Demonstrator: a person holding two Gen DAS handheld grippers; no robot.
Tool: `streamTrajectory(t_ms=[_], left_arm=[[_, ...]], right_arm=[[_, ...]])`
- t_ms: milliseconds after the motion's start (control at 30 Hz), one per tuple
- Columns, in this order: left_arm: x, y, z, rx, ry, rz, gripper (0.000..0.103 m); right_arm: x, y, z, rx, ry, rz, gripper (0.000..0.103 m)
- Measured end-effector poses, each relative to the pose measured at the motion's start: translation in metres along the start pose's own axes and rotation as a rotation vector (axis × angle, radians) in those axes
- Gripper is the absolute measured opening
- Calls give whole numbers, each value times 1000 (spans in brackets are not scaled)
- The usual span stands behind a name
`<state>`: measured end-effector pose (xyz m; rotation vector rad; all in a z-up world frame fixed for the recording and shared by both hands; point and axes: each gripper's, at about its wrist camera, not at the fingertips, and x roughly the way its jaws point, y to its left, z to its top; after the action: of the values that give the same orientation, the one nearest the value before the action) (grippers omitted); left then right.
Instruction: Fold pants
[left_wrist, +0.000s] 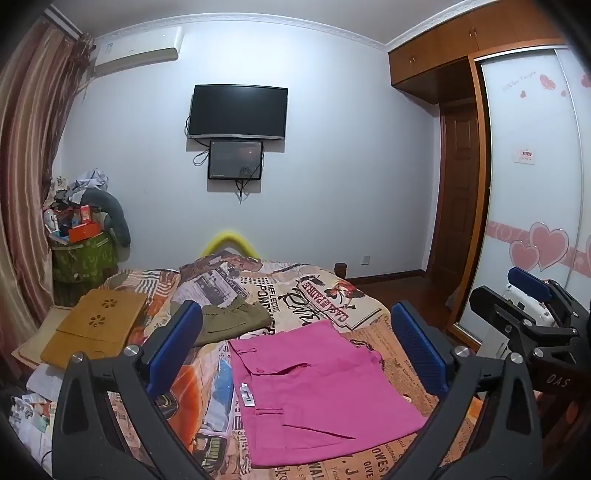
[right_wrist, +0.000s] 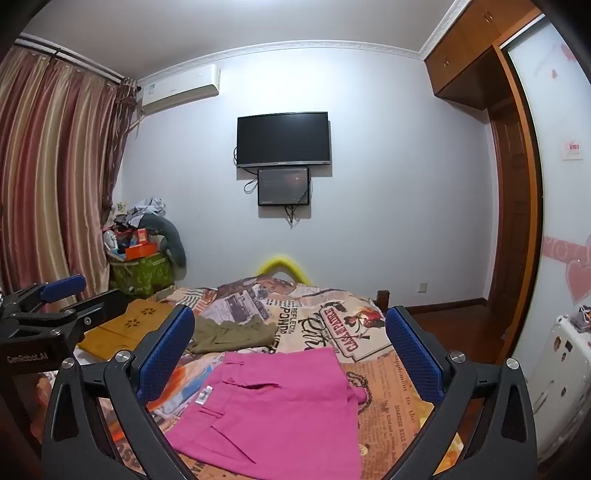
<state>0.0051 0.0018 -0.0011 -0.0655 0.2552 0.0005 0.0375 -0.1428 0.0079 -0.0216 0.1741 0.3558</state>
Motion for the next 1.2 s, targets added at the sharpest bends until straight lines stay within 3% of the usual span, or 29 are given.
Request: streamTrajectory(t_ms=[1200], left_arm=[[0,4,-10,10,-2,-5,103]], right_arm=[[4,3,0,-1,1,13,103]])
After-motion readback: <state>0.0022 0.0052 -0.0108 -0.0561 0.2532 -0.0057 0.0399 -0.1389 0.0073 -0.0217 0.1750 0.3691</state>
